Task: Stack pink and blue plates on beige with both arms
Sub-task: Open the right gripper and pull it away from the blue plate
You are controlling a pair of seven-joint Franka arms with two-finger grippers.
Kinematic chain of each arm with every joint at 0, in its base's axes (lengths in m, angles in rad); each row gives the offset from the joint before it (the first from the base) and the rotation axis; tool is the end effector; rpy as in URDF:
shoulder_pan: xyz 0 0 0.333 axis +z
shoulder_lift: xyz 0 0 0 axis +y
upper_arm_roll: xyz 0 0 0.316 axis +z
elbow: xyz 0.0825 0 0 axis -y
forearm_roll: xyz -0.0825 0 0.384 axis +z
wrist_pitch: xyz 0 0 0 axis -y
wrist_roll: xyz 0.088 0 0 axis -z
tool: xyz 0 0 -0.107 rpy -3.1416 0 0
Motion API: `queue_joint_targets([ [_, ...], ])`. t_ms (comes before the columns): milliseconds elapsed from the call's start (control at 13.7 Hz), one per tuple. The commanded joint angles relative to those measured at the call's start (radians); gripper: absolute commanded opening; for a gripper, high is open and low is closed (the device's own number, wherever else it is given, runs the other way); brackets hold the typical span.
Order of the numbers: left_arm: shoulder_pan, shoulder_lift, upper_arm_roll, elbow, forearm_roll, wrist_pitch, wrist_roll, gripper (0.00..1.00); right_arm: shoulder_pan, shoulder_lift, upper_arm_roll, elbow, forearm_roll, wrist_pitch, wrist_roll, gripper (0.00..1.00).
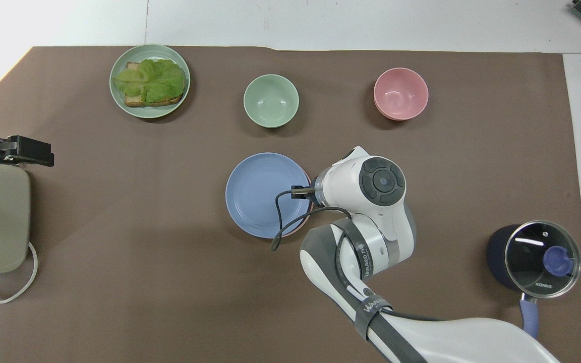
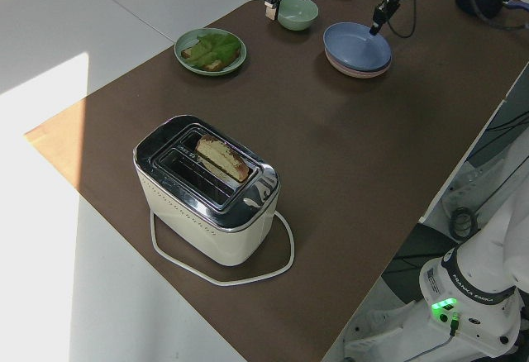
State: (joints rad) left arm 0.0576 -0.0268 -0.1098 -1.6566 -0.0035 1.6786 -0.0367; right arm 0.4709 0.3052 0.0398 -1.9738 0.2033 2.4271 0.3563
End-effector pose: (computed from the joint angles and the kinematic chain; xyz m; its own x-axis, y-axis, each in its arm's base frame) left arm 0.5545 -0.0301 0.6081 0.9987 -0.0152 0.0486 -0.0153 -0.9999 0.0023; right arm 0.5427 0.3036 0.3299 0.9977 0.0007 0.0681 0.0145 -0.9794 -0.2015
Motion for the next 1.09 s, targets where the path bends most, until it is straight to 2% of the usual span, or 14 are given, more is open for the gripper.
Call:
queue_joint_targets([
  [0,0.002,-0.012,0.001,0.005,0.016,-0.019,0.006,1.0,0.003,-0.032,-0.008,-0.028,-0.056,-0.028,0.026,0.0],
  [146,0.002,-0.012,0.001,0.005,0.016,-0.019,0.006,1.0,0.003,-0.032,-0.006,-0.028,-0.056,-0.028,0.027,0.0],
  [218,0.002,-0.012,0.001,0.005,0.016,-0.019,0.006,1.0,0.005,-0.032,-0.006,-0.023,-0.056,-0.028,0.027,0.04],
  [291,0.002,-0.012,0.001,0.005,0.016,-0.02,0.006,1.0,0.005,-0.029,-0.006,-0.016,-0.056,-0.026,0.027,0.46],
  [364,0.002,-0.012,0.002,0.005,0.016,-0.02,0.006,1.0,0.005,-0.028,-0.006,-0.01,-0.056,-0.026,0.029,0.77],
  [510,0.002,-0.012,0.001,0.005,0.016,-0.019,0.006,1.0,0.002,-0.035,-0.012,-0.002,-0.056,-0.031,0.027,1.0],
  [728,0.002,-0.012,0.001,0.005,0.016,-0.019,0.006,1.0,-0.043,-0.105,-0.021,0.013,-0.061,-0.115,0.027,1.0],
  [1019,0.002,-0.012,0.001,0.005,0.016,-0.019,0.006,1.0,-0.214,-0.247,-0.02,0.023,-0.136,-0.241,0.023,1.0],
])
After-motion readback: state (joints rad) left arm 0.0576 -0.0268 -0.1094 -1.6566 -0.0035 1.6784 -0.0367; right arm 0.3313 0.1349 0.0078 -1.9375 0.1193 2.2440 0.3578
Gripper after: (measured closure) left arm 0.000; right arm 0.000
